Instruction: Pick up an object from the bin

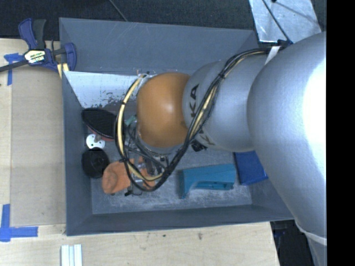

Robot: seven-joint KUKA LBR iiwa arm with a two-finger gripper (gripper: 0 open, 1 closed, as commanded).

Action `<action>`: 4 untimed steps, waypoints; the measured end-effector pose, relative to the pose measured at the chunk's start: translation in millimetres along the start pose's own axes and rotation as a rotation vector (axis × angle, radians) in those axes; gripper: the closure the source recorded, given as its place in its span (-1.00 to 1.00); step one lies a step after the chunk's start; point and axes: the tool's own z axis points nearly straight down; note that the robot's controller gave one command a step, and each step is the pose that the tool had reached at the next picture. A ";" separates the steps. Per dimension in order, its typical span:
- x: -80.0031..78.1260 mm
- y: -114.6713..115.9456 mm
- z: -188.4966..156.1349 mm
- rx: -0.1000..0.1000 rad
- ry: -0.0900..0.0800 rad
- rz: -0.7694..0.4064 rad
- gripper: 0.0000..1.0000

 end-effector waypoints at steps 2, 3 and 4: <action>2.3 2.5 25.7 -0.002 -0.009 -0.020 -1.00; 3.3 -1.2 44.3 -0.002 -0.007 -0.021 1.00; 3.3 -1.2 44.5 -0.002 -0.007 -0.021 1.00</action>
Offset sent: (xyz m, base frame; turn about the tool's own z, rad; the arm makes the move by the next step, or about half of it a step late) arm -0.0064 0.0051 -0.0450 -0.0283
